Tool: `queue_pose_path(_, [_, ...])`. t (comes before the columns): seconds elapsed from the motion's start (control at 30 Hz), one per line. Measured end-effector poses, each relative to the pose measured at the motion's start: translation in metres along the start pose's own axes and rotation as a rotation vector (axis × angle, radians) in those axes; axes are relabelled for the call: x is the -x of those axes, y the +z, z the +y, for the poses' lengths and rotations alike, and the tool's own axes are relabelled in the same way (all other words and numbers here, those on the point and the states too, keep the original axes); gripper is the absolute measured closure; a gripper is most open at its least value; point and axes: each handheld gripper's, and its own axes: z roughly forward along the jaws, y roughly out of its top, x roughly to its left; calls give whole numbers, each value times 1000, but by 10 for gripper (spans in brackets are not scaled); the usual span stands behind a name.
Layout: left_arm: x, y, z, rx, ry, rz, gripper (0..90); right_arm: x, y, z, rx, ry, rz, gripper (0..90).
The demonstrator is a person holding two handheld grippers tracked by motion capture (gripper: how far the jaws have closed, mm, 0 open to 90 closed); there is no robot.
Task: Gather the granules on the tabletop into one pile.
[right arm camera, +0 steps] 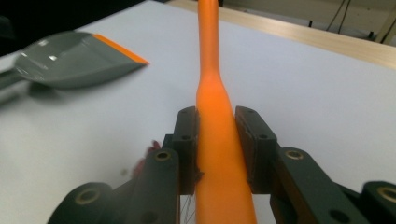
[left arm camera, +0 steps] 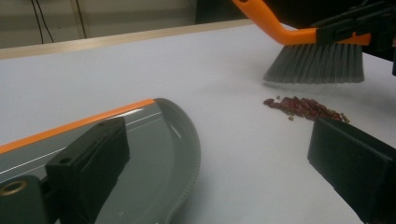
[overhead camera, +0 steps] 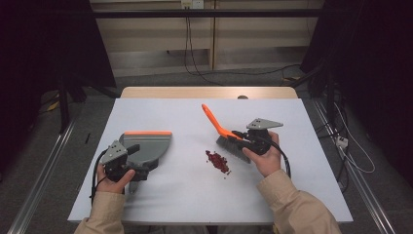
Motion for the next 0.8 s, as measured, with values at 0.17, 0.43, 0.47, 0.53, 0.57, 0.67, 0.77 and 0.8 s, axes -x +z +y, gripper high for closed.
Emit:
queue_pose_path(0.17, [0, 0, 0, -3, 2, 1, 53, 8, -1, -4, -21, 14, -7, 711])
queue_pose_path(0.43, [0, 1, 0, -5, 1, 0, 53, 6, -4, 3, -207, -25, -14, 705])
queue_pose_path(0.47, [0, 1, 0, -4, -1, 0, 53, 6, -4, 5, -232, -29, -15, 705])
queue_pose_path(0.53, [0, 0, 0, 0, 0, 0, 53, 6, -2, 9, -278, -39, -9, 708])
queue_pose_path(0.57, [0, 0, 0, 1, -1, 0, 53, 6, -1, 11, -297, -56, -17, 709])
queue_pose_path(0.67, [0, -1, 0, 1, -4, 1, 53, 6, 1, 15, -343, -84, -3, 712])
queue_pose_path(0.77, [0, -1, 0, 1, -4, 1, 53, 6, 2, 18, -365, -84, 3, 715])
queue_pose_path(0.8, [0, -1, 0, 1, -3, 0, 53, 8, 2, 18, -358, -84, 26, 715])
